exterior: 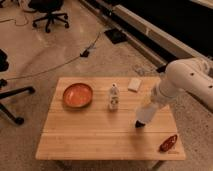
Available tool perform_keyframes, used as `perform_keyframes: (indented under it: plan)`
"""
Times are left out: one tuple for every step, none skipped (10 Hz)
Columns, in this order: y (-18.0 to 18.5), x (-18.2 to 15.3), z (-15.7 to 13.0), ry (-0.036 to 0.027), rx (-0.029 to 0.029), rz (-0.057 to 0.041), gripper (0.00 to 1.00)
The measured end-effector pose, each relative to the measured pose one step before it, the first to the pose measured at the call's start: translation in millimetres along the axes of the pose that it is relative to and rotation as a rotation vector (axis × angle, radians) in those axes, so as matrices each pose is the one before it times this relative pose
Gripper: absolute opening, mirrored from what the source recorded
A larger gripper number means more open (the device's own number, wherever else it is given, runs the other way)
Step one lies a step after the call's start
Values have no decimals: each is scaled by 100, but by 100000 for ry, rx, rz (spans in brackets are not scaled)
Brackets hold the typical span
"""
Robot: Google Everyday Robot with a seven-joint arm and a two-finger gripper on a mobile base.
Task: Place the ceramic cup over the eraser
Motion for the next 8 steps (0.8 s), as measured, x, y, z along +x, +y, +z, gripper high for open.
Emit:
perform_keyframes:
  plan:
    - [-130,71,192,1,-10,356,50]
    - [-151,47,179,-145,64,-33,60]
    - [-272,24,227,-310,198,-322,70]
    - [-60,22,79,62,-49,-167,73]
    - [203,158,611,779,-1119,-1669,62]
    - [-96,83,54,60,-84,-466,48]
    - [-166,58,51,-92,35,-283,37]
    - [-24,42,169,133,-364,-538,25]
